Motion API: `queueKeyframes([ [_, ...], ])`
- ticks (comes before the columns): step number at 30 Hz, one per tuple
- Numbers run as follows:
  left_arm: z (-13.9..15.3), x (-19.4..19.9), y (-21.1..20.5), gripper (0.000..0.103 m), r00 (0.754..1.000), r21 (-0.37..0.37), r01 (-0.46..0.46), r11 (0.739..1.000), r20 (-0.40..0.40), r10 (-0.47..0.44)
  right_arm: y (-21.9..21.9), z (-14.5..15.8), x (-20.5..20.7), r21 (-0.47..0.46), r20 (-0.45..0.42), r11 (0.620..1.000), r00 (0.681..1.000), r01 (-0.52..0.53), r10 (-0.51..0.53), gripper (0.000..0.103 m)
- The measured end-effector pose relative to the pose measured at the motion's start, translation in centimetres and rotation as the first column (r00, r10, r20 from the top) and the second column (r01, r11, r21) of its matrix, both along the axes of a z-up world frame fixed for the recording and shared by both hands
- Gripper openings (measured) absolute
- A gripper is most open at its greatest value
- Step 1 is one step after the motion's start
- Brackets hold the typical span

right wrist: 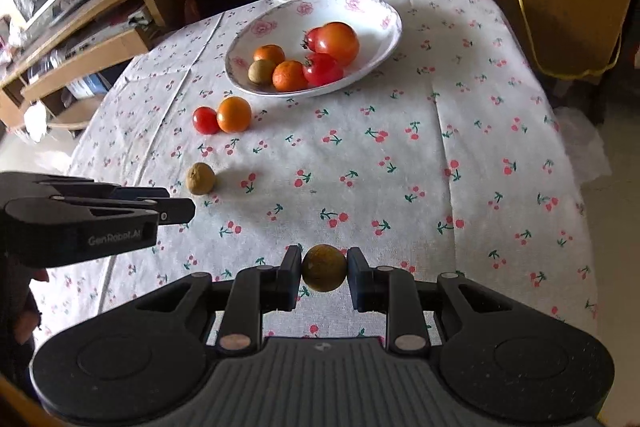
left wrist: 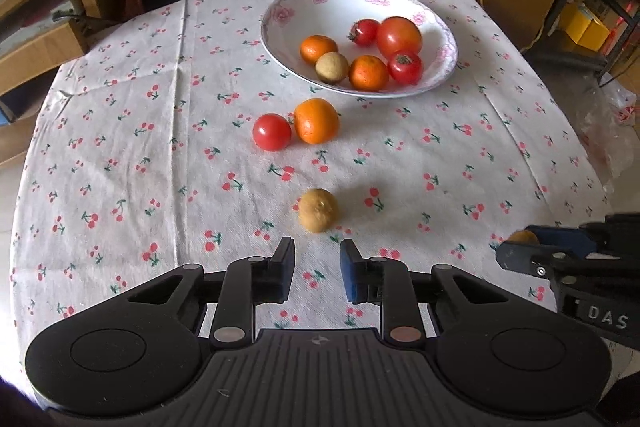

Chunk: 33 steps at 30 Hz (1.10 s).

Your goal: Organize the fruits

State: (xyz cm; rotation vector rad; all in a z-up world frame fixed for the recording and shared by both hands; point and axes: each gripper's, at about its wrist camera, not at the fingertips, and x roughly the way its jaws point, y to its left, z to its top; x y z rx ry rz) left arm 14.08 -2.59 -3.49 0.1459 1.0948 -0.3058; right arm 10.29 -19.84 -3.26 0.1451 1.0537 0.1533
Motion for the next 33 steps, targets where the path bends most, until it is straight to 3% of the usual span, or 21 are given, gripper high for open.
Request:
queueKeyframes([
  [13, -1.5, -4.0, 0.8, 0.032, 0.999, 0.045, -0.028, 0.999, -0.026, 0.029, 2.7, -1.8, -1.9, -0.195, -0.04, 0.978, 0.997, -0.079, 0.072, 0.026],
  [16, -1.6, -4.3, 0.5, 0.032, 0.999, 0.06, -0.032, 0.998, -0.025, 0.034, 2.7, -1.6, -2.3, -0.181, -0.043, 0.981, 0.997, -0.074, 0.067, 0.026],
  [19, -1.2, -4.2, 0.8, 0.033, 0.998, 0.02, -0.056, 0.998, -0.033, 0.056, 2.7, -0.9, -2.6, -0.168, -0.023, 0.983, 0.998, -0.069, 0.066, 0.026],
  [26, 0.5, -3.8, 0.2, 0.035, 0.999, 0.066, -0.045, 0.997, -0.004, 0.046, 3.1, 1.3, -2.1, -0.136, 0.035, 0.989, 0.997, -0.06, 0.066, 0.026],
  [30, 1.4, -2.0, 0.4, 0.038, 0.998, 0.027, -0.059, 0.998, 0.016, 0.059, 2.8, 2.0, -1.1, -0.132, 0.046, 0.99, 0.997, -0.053, 0.059, 0.026],
  [33, 1.4, -0.6, 0.2, 0.051, 0.997, 0.022, -0.077, 0.997, 0.019, 0.077, 2.6, 2.3, 0.0, -0.125, 0.045, 0.991, 0.998, -0.045, 0.051, 0.026],
])
